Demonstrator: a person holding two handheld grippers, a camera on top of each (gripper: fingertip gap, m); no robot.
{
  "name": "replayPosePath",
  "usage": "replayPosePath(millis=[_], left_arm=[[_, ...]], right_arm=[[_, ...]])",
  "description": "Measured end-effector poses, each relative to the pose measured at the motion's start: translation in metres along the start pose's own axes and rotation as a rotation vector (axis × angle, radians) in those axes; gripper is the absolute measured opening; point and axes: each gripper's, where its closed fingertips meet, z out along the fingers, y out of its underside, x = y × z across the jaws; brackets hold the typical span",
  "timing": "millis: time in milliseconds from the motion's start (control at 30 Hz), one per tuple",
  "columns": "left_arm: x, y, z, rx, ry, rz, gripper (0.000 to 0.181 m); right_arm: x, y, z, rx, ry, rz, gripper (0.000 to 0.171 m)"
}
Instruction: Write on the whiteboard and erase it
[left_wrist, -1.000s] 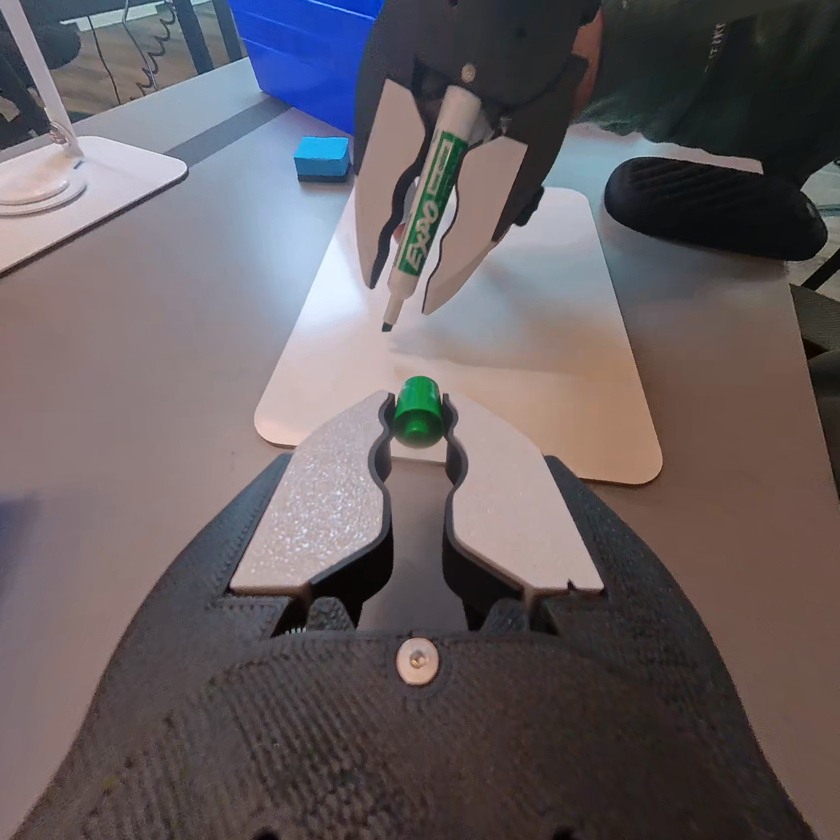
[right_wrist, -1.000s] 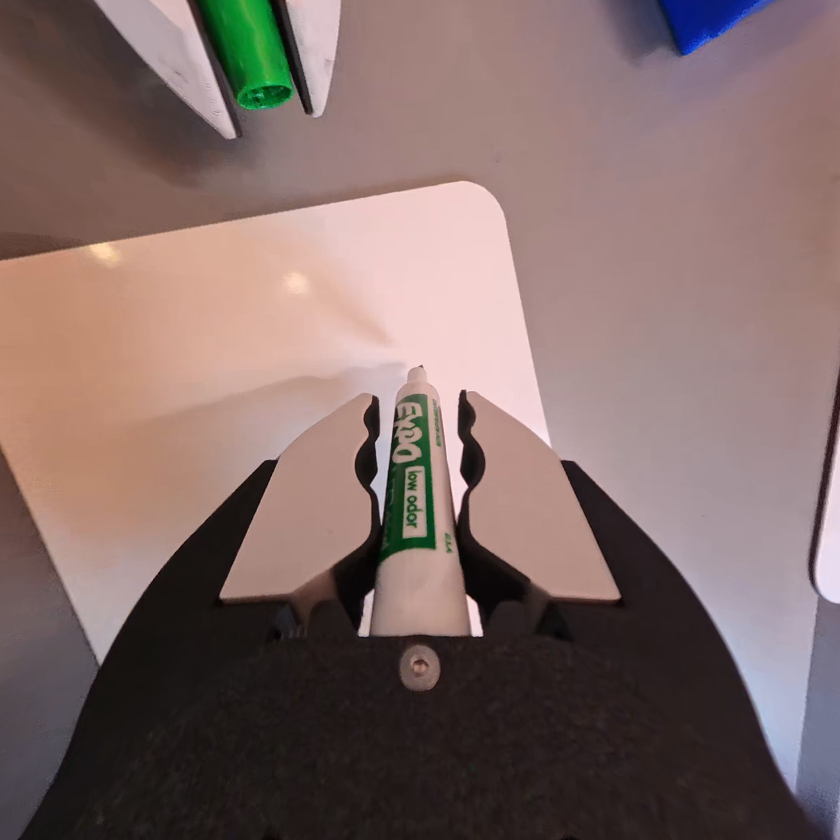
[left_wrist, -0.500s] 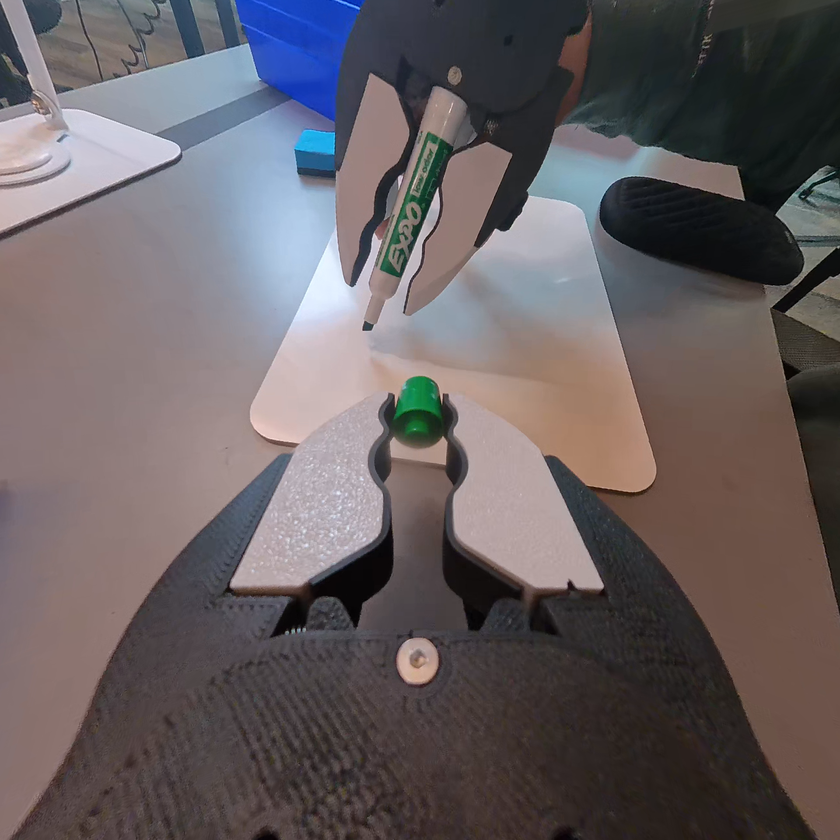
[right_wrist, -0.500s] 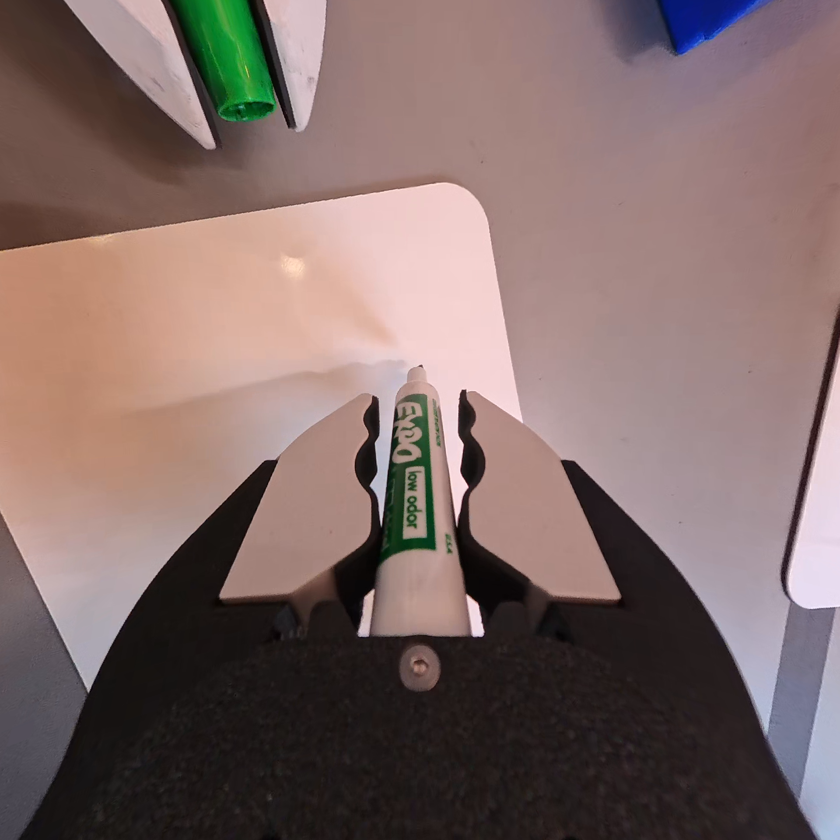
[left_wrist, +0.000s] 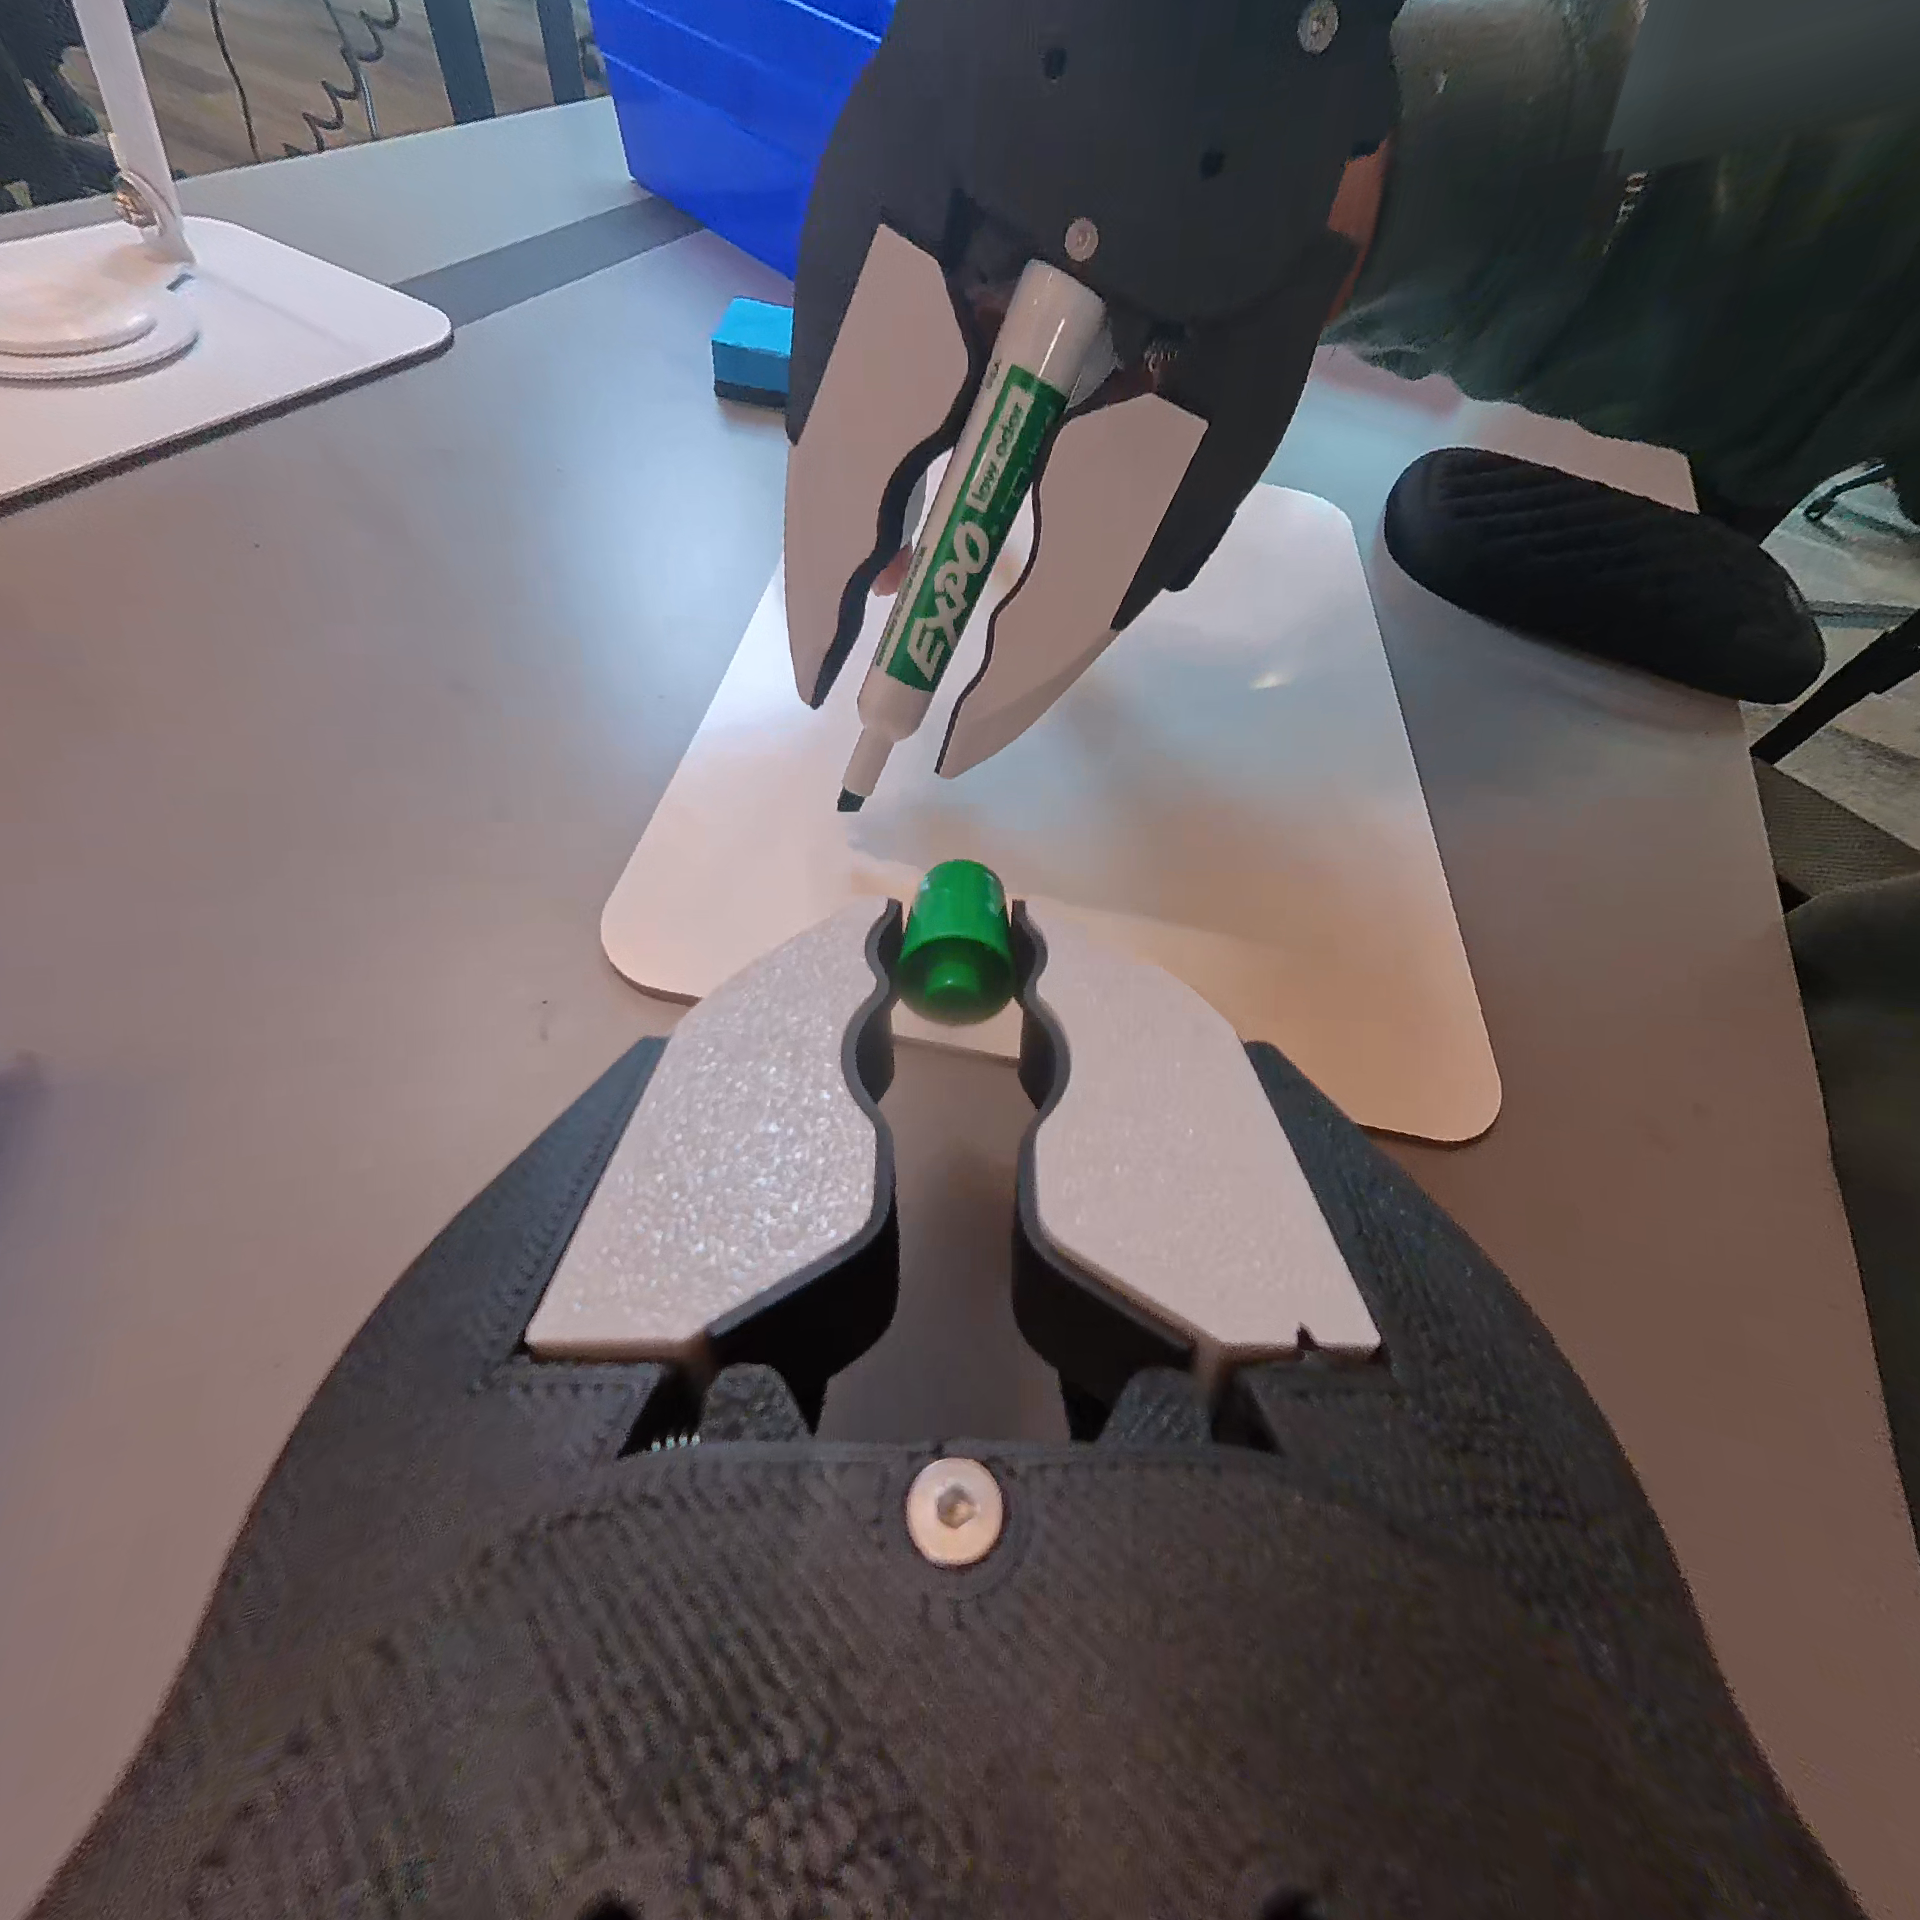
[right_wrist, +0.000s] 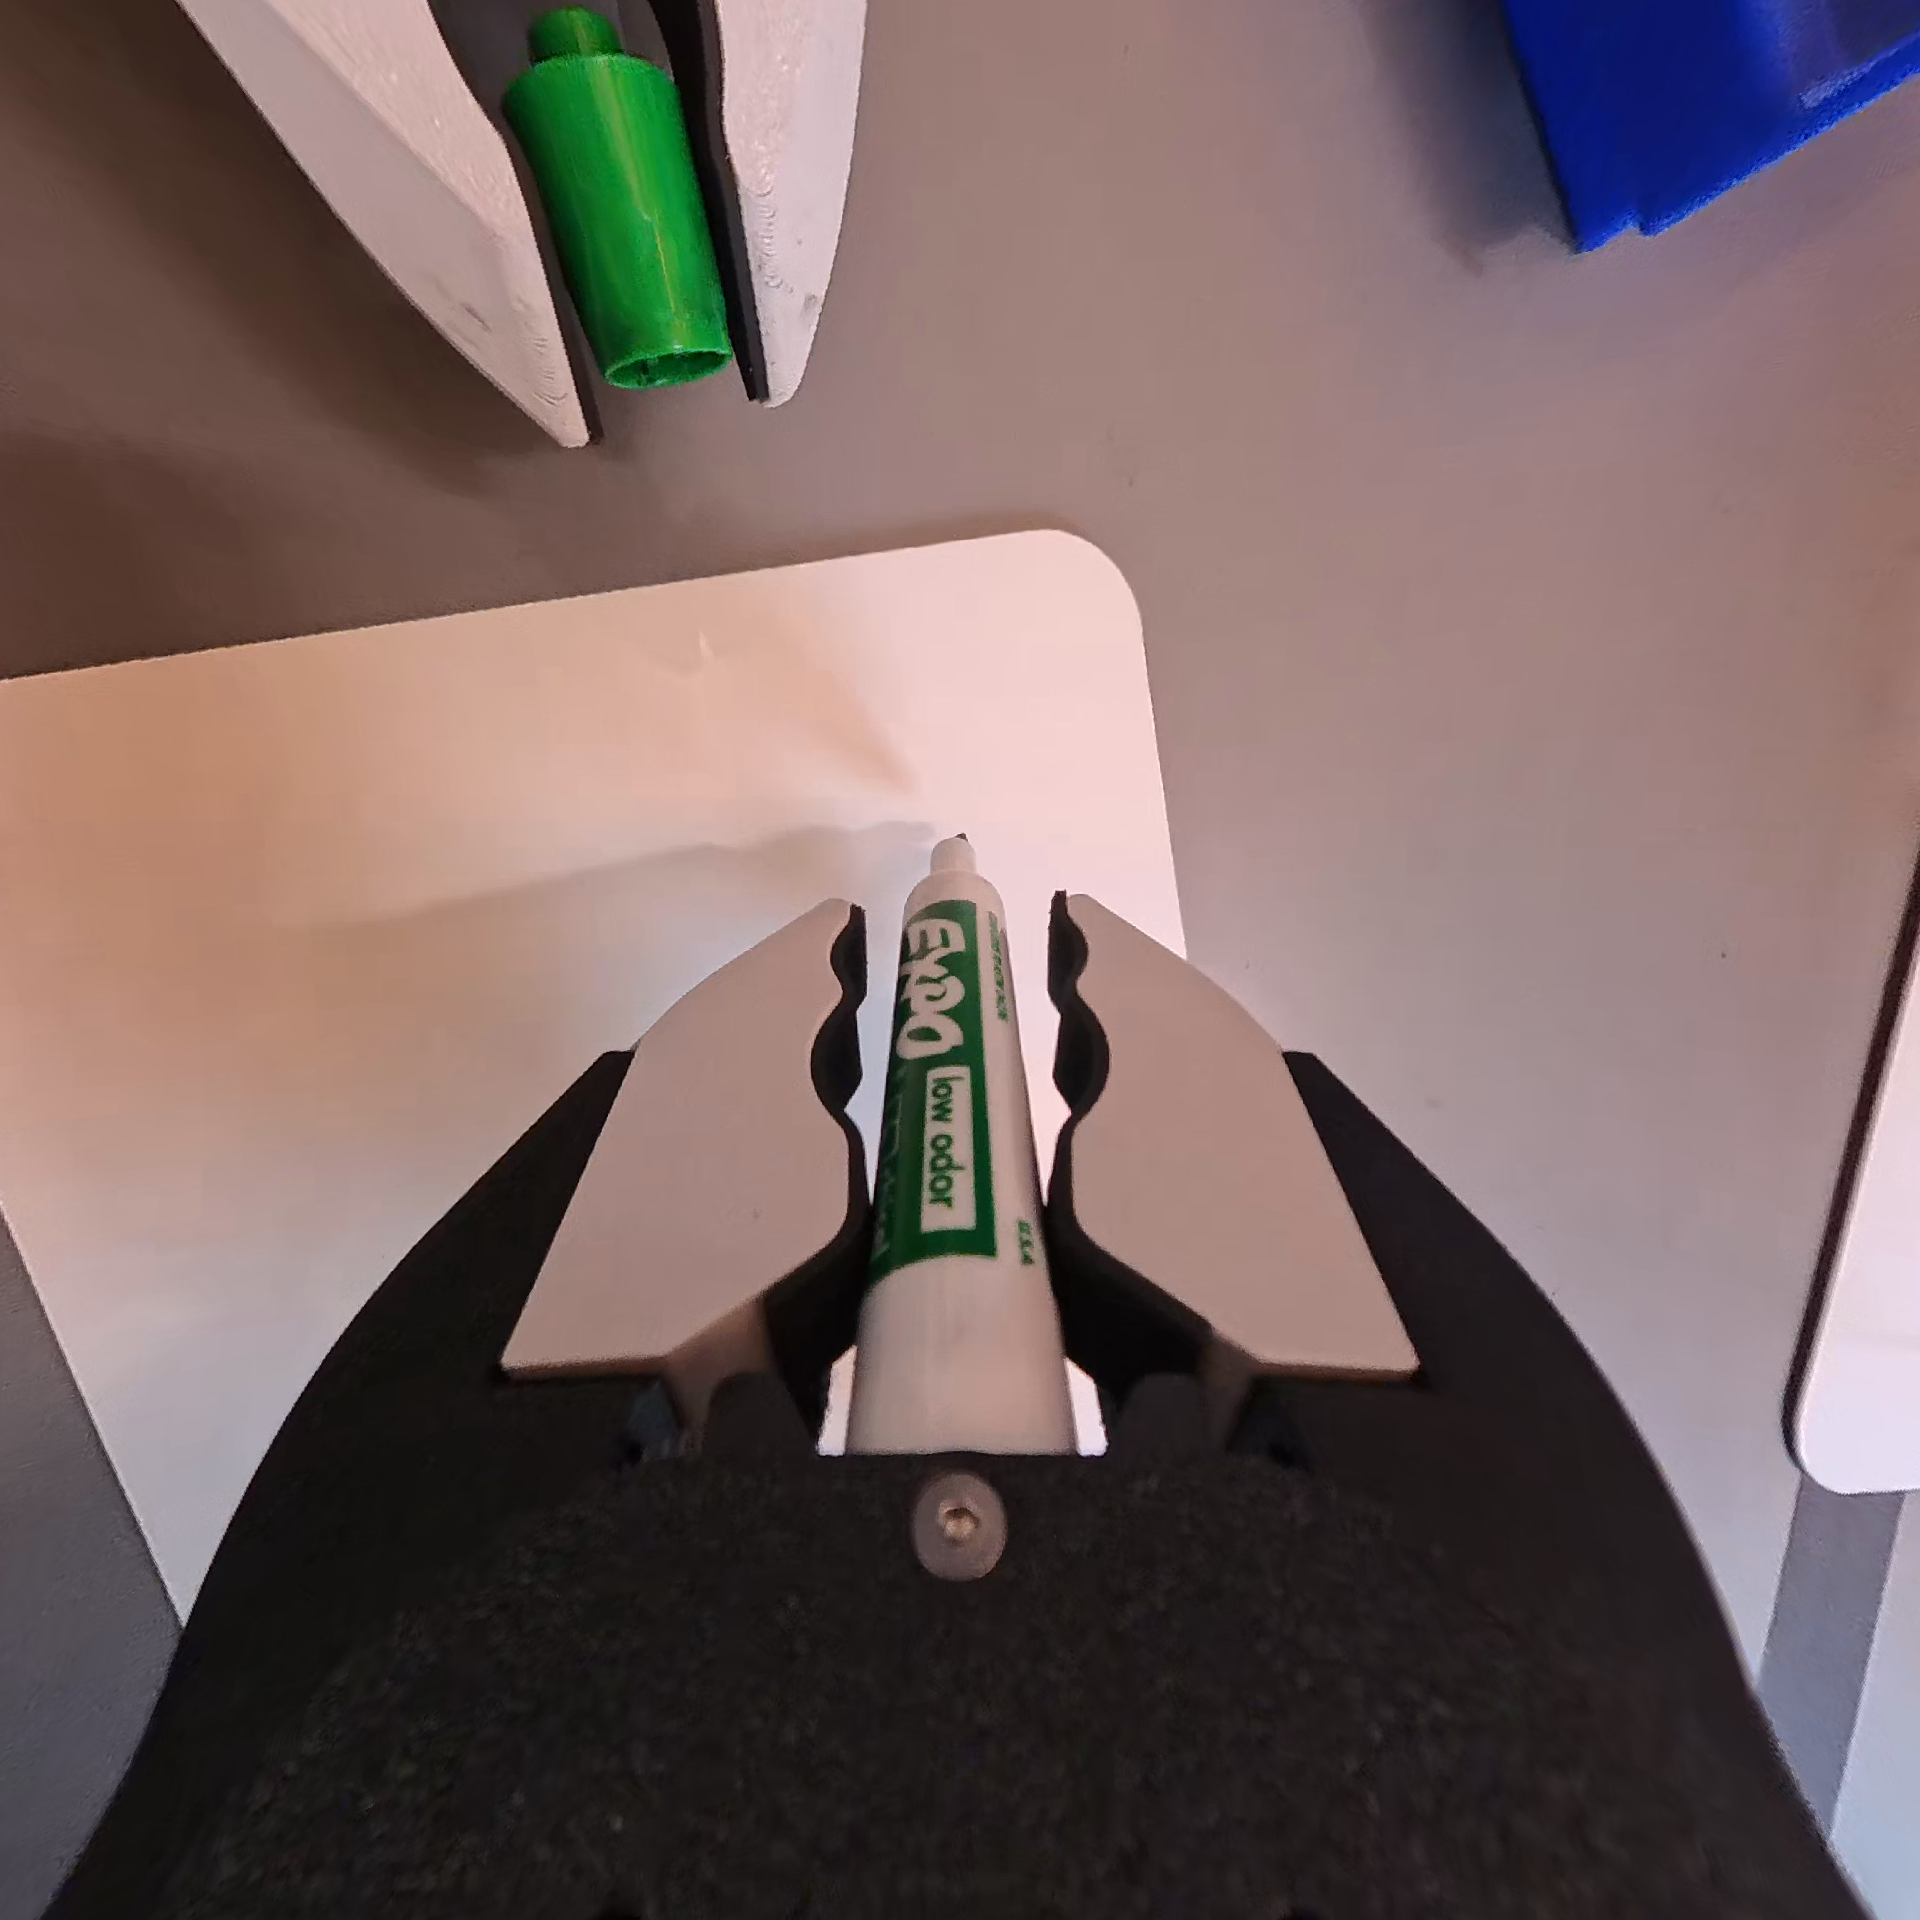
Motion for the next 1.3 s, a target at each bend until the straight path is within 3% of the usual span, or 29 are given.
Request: replayPosePath(millis=[700,900,1300], left_arm=[[0.007,-0.011,-0.003,0.058,0.071,-0.019,0.019],[-0.005,0.002,0.001,-0.016,-0.02,0.106,0.019],[-0.027,-0.007,-0.015,0.074,-0.109,0.123,0.019]], right_arm=[[-0.009,-0.006,0.002,0.016,0.01,0.015,0.034],[-0.01,-0.005,-0.003,0.0,0.009,0.036,0.034],[0.005,0.009,-0.004,-0.064,0.022,0.098,0.034]])
